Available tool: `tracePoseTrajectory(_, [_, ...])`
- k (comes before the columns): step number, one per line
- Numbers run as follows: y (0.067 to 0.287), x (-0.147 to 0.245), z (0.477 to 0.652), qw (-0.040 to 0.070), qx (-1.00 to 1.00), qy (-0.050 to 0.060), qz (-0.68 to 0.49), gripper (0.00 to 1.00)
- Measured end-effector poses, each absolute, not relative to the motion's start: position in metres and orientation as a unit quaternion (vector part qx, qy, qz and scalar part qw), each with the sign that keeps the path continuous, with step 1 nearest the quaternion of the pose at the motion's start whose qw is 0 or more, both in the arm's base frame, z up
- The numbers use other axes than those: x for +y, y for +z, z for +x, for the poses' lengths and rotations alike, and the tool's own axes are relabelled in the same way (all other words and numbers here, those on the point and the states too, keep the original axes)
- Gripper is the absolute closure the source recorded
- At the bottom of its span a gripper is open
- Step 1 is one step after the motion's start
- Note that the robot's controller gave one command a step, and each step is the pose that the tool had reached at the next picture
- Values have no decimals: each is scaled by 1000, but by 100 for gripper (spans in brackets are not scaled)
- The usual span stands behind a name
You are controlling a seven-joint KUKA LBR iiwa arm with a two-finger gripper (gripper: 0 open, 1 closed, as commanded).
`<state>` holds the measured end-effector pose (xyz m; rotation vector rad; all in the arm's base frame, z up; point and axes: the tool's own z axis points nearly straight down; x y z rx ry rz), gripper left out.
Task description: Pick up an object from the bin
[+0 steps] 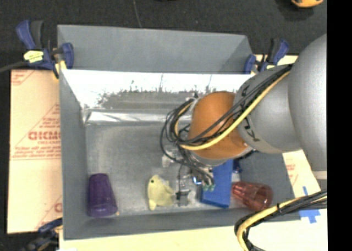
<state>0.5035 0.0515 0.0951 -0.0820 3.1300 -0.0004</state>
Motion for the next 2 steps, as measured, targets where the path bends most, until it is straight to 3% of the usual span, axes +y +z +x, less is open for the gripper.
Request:
tracePoseTrajectory(1, [99, 75, 482, 1, 979, 0, -203, 0])
tracePoseTrajectory(2, [81, 78, 482, 4, 996, 0, -87, 0])
